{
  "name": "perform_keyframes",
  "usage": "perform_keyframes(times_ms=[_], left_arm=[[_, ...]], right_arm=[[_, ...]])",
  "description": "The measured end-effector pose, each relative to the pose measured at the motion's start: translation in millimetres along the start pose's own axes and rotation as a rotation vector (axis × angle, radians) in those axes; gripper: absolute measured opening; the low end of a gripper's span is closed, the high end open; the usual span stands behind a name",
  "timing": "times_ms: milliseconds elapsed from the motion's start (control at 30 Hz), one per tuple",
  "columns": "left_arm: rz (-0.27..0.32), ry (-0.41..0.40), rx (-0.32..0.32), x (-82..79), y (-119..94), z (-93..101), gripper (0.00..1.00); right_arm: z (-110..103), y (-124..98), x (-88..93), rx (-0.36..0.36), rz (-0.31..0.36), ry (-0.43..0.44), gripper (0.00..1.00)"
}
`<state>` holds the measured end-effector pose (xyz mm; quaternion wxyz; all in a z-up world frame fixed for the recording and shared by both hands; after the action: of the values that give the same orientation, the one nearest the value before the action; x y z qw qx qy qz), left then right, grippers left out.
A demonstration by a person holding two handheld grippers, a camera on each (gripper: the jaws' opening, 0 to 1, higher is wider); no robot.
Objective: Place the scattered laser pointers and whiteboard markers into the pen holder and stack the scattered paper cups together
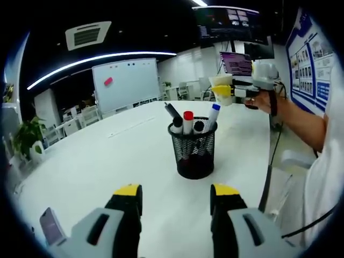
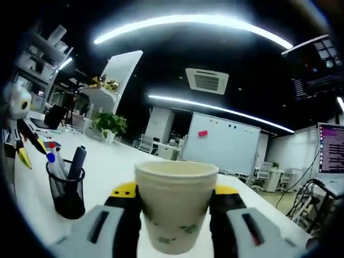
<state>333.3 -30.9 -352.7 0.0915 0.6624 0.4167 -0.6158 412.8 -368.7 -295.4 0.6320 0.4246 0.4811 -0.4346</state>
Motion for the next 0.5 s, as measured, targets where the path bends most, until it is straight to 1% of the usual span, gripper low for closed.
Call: perform_keyframes(times_ms=[133,267,467,500], left_arm=[[-0.003,0.005,0.005,0.4,-0.3,0.2,0.52],[-0.007,0.003,0.006,2.1,-0.1,-1.0,0.52],[-0.009,-0.003,0.002,4.0,0.1,-1.9,0.52],[-0.011,-0.002,0.002,4.3,0.2,-1.9,0.52]], right_arm=[[-1.9,-1.9,-2.2,0.002,0.009,0.01,0.5],[-6.2,-3.6,-8.4,0.011,0.045,0.008,0.5],[-14.5,-5.7,-13.3,-0.01,0.067,0.01,0.5],[-11.4,-2.8,-11.6,-0.013,0.063,0.009,0.5]])
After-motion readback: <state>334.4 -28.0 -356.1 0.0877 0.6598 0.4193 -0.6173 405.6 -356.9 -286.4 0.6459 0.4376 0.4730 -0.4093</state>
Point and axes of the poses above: the point that each gripper's makers call its tool centre point, and the gripper's own axes: y roughly forward along the fingers, z roughly to its right, x roughly out of its underside, the point moved 6 cm from there along -y, roughly backward along the fingers, and after that the axes turned 6 degrees about y, right-handed, at the moved point
